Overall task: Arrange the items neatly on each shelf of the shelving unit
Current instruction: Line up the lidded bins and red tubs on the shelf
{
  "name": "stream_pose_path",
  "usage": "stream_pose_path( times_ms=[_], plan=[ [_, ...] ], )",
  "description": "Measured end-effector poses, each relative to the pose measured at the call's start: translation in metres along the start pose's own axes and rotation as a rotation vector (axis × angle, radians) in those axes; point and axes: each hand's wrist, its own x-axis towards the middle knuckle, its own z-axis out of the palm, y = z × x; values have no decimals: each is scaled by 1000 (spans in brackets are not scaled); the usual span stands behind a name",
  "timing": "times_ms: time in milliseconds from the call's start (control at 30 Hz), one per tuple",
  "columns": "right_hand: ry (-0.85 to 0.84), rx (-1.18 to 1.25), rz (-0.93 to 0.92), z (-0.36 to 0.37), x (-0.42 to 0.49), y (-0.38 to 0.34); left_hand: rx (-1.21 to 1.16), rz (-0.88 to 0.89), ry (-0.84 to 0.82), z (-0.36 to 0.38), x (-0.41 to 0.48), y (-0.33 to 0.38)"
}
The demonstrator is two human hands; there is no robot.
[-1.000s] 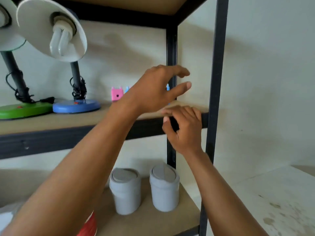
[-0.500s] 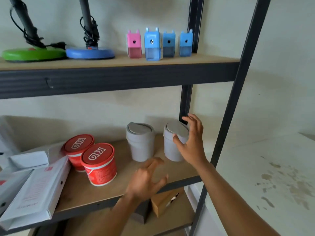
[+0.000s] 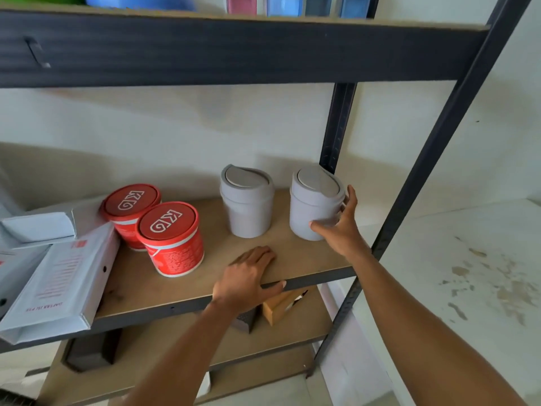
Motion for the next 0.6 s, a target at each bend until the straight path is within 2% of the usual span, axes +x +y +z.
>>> stream_pose_path(
  times_ms=[200, 367, 467, 600],
  plan=[
    [2, -44, 11, 4, 11, 21, -10, 1, 37, 1, 1, 0],
    [-23, 28, -5, 4, 16, 34, 4, 6, 97, 6, 2, 0],
    [64, 20, -6, 10, 24, 32, 21, 17, 129, 8, 3, 0],
    [278, -113, -3, 31, 34, 23, 41, 32, 150, 10, 4, -2]
  ],
)
